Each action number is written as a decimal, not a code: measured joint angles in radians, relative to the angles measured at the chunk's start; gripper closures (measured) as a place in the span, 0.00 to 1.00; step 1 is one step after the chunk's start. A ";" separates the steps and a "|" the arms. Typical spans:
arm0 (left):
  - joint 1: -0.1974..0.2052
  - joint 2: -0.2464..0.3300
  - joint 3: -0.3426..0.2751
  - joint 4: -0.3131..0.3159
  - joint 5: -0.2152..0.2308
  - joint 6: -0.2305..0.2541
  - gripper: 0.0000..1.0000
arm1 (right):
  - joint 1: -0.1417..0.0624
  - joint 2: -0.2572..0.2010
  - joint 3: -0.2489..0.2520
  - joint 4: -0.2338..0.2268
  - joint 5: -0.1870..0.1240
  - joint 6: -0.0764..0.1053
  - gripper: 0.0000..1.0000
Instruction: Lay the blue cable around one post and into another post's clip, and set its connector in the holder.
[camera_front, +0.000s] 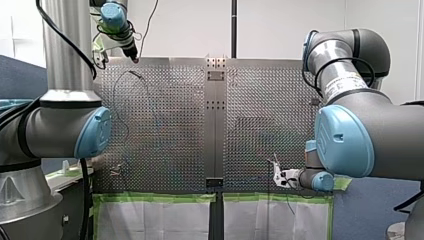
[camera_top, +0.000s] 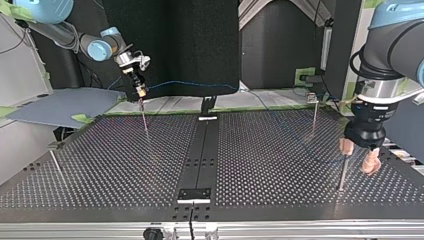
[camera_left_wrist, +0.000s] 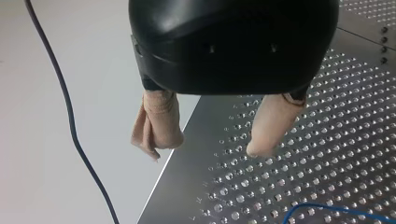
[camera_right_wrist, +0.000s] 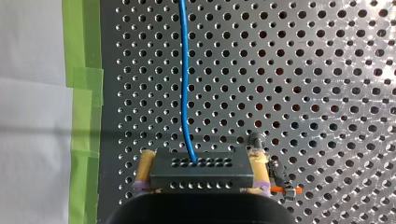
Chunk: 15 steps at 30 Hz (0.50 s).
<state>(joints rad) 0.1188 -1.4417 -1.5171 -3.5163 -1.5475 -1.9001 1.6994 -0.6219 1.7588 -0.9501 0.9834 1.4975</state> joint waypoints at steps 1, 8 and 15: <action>-0.002 -0.002 0.008 -0.008 -0.005 0.008 0.00 | 0.000 0.000 0.000 0.000 0.000 0.000 1.00; -0.015 -0.004 0.075 -0.070 -0.054 0.075 0.00 | 0.000 0.000 0.000 -0.001 0.000 0.000 1.00; -0.034 -0.005 0.140 -0.093 -0.067 0.140 0.00 | 0.000 0.000 0.000 0.000 0.000 0.000 1.00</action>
<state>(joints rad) 0.0846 -1.4467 -1.3771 -3.6091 -1.6149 -1.7605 1.6994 -0.6216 1.7586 -0.9502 0.9834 1.4974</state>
